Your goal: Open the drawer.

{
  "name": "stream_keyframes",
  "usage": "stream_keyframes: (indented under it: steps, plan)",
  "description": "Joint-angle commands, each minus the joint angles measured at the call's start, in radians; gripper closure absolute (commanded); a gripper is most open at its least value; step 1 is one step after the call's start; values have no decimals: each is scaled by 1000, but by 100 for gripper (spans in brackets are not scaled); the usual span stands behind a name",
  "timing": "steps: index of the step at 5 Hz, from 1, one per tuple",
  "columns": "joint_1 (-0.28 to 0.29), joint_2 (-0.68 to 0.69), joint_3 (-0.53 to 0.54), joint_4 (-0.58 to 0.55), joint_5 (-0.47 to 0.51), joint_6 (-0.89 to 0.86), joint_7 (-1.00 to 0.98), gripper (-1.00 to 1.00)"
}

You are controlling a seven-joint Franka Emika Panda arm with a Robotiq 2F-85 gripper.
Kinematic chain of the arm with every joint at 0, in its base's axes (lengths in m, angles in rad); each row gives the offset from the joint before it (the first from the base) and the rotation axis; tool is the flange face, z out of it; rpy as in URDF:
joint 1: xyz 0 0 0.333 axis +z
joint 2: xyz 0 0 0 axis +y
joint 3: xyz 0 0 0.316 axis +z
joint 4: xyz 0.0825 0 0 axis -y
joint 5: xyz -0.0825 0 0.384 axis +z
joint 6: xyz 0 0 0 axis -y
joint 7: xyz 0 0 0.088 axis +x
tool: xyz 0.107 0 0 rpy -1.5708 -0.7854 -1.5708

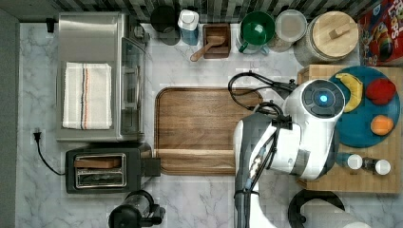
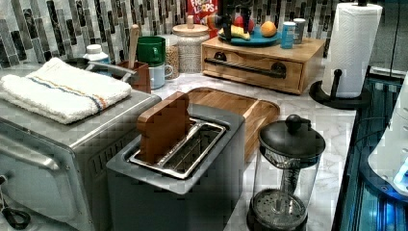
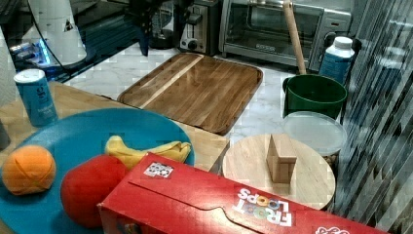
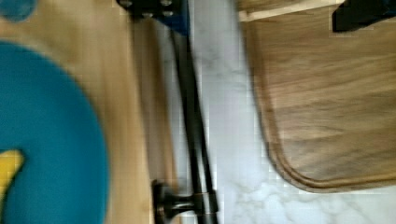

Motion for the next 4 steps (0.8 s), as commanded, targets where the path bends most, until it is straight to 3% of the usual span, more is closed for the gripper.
stream_keyframes:
  steps: [1, 3, 4]
  plan:
    - [4, -6, -7, -105, -23, 170, -136, -100]
    - [-9, 37, -22, -166, -41, 327, -156, -100]
    - [-26, 49, -35, -142, -41, 320, -224, -100]
